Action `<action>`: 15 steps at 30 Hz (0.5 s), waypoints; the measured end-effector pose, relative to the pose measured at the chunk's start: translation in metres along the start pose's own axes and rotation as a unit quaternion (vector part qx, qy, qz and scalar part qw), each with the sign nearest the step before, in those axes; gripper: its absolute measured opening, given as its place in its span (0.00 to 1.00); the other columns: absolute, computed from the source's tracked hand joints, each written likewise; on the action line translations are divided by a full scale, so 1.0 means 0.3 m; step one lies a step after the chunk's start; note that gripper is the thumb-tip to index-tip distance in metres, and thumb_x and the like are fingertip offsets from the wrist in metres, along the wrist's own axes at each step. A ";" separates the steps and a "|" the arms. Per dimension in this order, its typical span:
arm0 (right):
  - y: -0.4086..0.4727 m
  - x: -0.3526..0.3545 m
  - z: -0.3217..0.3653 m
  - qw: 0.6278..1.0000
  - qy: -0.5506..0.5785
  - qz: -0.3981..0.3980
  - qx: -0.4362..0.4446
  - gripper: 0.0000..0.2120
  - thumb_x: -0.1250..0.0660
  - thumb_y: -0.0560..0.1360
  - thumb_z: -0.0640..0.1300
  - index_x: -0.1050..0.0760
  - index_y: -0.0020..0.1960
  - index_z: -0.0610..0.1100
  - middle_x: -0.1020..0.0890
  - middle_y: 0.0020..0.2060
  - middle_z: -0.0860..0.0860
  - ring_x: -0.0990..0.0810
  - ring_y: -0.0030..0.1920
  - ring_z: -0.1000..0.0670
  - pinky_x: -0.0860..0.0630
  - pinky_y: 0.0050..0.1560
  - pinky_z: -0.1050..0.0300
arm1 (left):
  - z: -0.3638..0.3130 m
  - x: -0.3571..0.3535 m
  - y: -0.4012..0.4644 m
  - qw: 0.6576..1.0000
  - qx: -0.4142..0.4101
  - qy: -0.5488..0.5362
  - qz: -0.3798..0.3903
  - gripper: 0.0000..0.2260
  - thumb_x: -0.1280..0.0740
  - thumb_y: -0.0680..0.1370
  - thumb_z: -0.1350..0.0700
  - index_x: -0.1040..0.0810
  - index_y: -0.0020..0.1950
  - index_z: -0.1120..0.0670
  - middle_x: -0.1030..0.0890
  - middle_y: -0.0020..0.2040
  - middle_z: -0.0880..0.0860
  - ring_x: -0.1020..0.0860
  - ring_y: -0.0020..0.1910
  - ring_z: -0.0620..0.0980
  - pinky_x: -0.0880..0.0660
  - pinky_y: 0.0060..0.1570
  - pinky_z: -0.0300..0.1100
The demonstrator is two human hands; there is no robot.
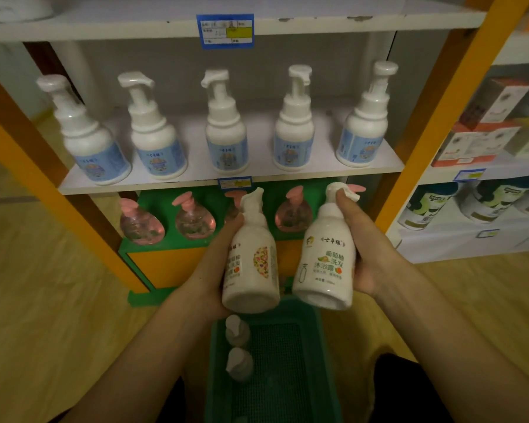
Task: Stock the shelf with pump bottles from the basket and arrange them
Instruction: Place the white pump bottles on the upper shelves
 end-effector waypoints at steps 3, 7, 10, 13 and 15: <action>0.000 -0.004 -0.002 1.000 -0.013 0.001 -0.003 0.23 0.29 0.65 0.65 0.25 0.48 0.48 0.18 0.31 0.43 0.17 0.36 0.42 0.20 0.49 0.40 | -0.009 -0.009 0.004 1.000 -0.010 0.012 0.005 0.21 0.25 0.62 0.38 0.15 0.40 0.55 0.17 0.37 0.57 0.18 0.35 0.55 0.21 0.41 0.52; -0.007 -0.016 -0.007 0.999 -0.028 0.011 -0.010 0.23 0.28 0.65 0.64 0.25 0.49 0.49 0.18 0.33 0.43 0.18 0.36 0.41 0.22 0.52 0.40 | -0.022 -0.021 0.002 0.999 -0.026 0.009 0.018 0.18 0.25 0.63 0.39 0.15 0.36 0.54 0.17 0.37 0.57 0.17 0.35 0.55 0.21 0.39 0.51; -0.011 -0.029 -0.010 0.999 -0.027 0.023 -0.012 0.23 0.27 0.65 0.63 0.25 0.50 0.48 0.19 0.34 0.42 0.18 0.39 0.40 0.22 0.52 0.38 | -0.034 -0.018 -0.005 0.999 -0.038 0.011 0.012 0.20 0.24 0.60 0.42 0.17 0.43 0.55 0.17 0.38 0.57 0.18 0.35 0.56 0.21 0.39 0.51; -0.016 -0.034 -0.012 0.999 -0.025 0.028 -0.018 0.24 0.27 0.64 0.63 0.26 0.50 0.48 0.19 0.34 0.42 0.18 0.40 0.40 0.24 0.54 0.36 | -0.045 -0.021 -0.012 0.998 -0.052 0.020 0.010 0.26 0.23 0.56 0.43 0.21 0.48 0.55 0.17 0.39 0.57 0.18 0.36 0.56 0.21 0.41 0.51; -0.024 -0.041 -0.015 0.999 -0.023 0.037 -0.027 0.23 0.28 0.64 0.63 0.26 0.49 0.47 0.20 0.32 0.43 0.19 0.37 0.41 0.23 0.54 0.39 | -0.053 -0.024 -0.013 0.997 -0.072 0.035 0.012 0.26 0.24 0.56 0.43 0.21 0.48 0.54 0.18 0.37 0.57 0.18 0.35 0.55 0.21 0.41 0.51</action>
Point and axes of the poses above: each hand's wrist, its own y-axis towards the middle knuckle, its own x-axis out of the back of the hand, z = x × y, the point moved 10 cm from there along y, towards the middle knuckle
